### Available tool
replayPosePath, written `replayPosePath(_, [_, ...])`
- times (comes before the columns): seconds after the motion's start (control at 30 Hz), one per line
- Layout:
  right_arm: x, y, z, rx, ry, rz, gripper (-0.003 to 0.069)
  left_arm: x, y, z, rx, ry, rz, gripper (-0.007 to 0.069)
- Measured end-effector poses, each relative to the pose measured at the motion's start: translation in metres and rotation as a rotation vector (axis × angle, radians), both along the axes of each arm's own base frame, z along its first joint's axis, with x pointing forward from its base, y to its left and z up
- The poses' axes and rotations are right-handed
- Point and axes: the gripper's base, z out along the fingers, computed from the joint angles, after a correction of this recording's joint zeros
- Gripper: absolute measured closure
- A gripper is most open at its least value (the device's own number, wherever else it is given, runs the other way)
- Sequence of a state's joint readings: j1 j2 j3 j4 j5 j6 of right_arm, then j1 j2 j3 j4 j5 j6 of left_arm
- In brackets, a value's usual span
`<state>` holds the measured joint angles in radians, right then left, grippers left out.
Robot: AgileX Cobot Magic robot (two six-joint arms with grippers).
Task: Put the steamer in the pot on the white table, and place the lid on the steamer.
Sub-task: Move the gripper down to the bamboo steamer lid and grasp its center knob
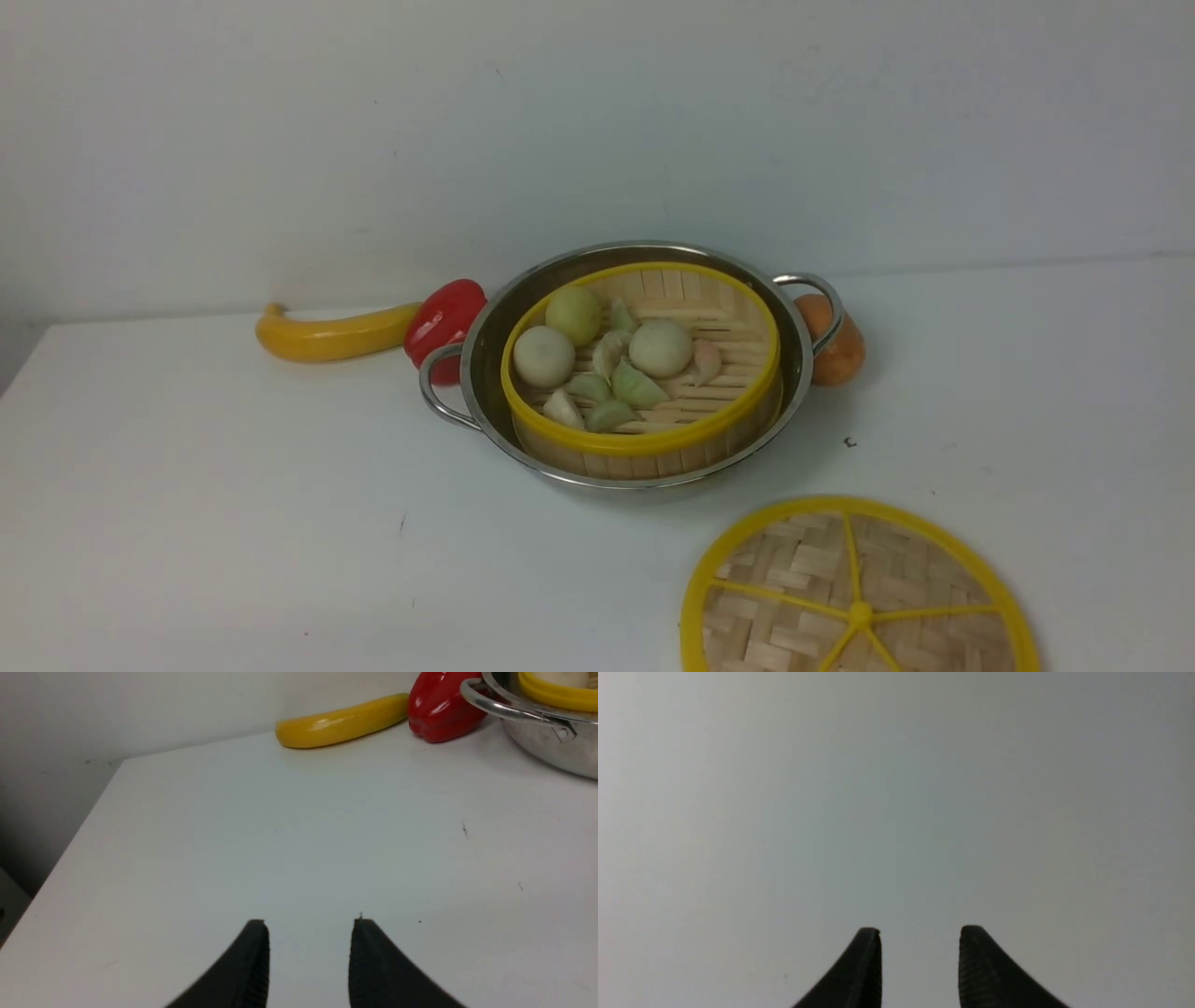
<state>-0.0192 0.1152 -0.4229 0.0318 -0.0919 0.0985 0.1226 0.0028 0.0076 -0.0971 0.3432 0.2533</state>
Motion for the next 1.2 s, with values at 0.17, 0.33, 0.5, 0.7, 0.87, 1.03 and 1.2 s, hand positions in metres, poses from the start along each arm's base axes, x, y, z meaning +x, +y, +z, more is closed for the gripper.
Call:
replayPosePath(0.17, [-0.005, 0.0, 0.027, 0.131, 0.095, 0.08, 0.041, 0.0, 0.0, 0.0, 0.0, 0.0, 0.0, 0.0384])
replayPosePath(0.33, [0.028, 0.004, 0.026, 0.273, 0.444, 0.156, 0.041, 0.0, 0.0, 0.0, 0.0, 0.0, 0.0, 0.0384])
replayPosePath(0.5, [0.068, 0.012, 0.003, 0.284, 0.768, 0.203, 0.041, 0.0, 0.0, 0.0, 0.0, 0.0, 0.0, 0.0384])
replayPosePath(0.7, [0.099, 0.024, -0.017, 0.122, 0.97, 0.316, 0.041, 0.0, 0.0, 0.0, 0.0, 0.0, 0.0, 0.0384])
replayPosePath(0.87, [0.126, 0.034, -0.028, 0.09, 1.03, 0.434, 0.041, 0.0, 0.0, 0.0, 0.001, 0.0, 0.0, 0.0384])
replayPosePath(1.03, [0.148, 0.047, -0.044, 0.117, 1.126, 0.606, 0.041, 0.0, 0.0, 0.0, 0.001, 0.0, 0.0, 0.0384])
replayPosePath(1.2, [0.157, 0.057, -0.061, -0.125, 1.194, 0.776, 0.041, 0.0, 0.0, 0.0, 0.008, 0.001, -0.002, 0.0384])
